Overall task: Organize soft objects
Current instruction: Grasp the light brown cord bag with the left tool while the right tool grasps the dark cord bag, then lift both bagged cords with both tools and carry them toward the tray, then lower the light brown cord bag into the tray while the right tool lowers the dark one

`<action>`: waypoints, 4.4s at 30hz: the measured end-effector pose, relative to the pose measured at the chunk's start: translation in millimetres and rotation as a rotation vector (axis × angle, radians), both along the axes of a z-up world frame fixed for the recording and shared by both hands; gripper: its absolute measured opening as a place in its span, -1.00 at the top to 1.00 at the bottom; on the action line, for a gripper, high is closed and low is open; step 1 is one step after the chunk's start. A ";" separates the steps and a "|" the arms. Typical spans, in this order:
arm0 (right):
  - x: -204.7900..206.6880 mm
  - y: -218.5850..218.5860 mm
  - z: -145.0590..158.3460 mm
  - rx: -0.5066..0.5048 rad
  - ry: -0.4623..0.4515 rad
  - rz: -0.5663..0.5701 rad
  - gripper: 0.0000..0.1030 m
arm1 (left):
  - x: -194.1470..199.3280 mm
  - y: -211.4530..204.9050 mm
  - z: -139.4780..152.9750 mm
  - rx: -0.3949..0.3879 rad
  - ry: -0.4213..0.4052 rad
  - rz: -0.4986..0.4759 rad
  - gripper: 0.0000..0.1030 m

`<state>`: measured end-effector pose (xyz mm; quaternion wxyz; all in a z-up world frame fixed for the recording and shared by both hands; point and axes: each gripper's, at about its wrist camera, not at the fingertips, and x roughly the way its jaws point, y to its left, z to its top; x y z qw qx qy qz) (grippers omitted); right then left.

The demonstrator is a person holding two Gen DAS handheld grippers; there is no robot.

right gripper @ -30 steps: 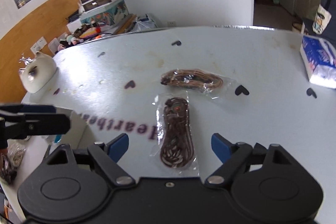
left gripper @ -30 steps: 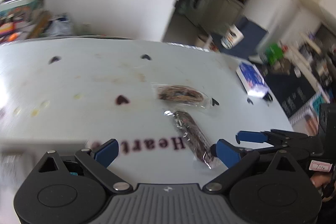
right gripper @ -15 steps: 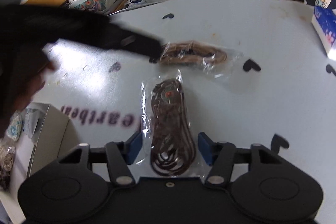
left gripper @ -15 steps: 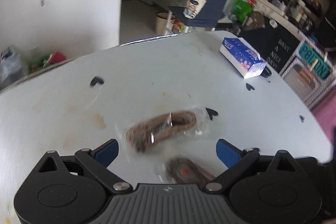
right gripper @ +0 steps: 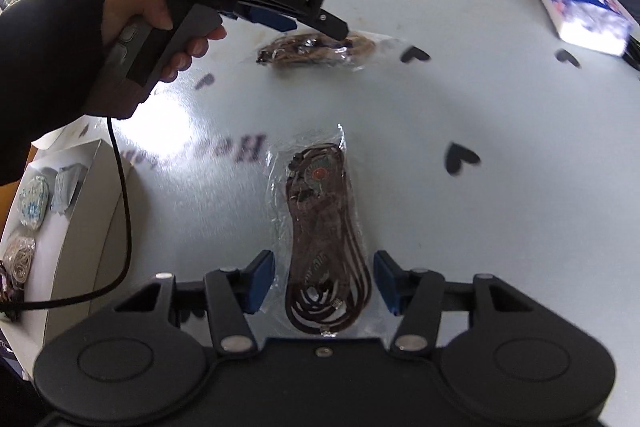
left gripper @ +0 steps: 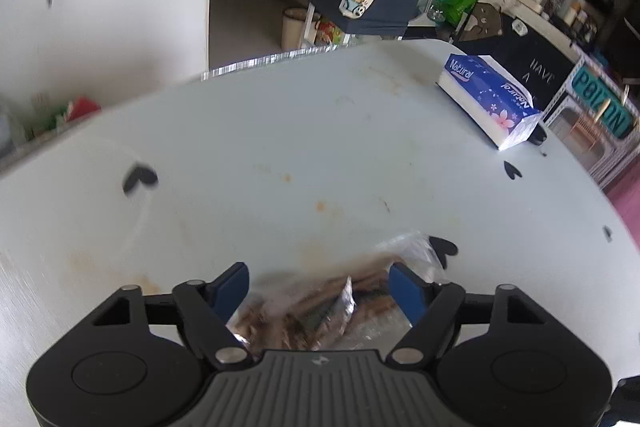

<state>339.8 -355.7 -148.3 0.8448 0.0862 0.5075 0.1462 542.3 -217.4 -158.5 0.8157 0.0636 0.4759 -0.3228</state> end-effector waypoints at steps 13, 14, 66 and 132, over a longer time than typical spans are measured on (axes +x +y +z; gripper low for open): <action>-24.2 -27.6 2.2 -0.016 0.035 -0.078 -0.08 | -64.5 -4.9 0.1 0.100 0.010 -0.032 -0.32; -24.4 -27.7 1.9 -0.018 0.034 -0.078 -0.08 | -67.2 -7.0 0.1 0.107 0.007 -0.013 -0.31; -81.0 -30.9 4.6 -0.095 0.030 0.036 0.04 | -236.4 -1.1 6.9 0.225 0.100 0.270 -0.30; -125.5 165.1 84.0 -0.031 -0.172 -0.069 0.41 | -322.2 264.7 73.6 0.048 0.023 0.481 0.30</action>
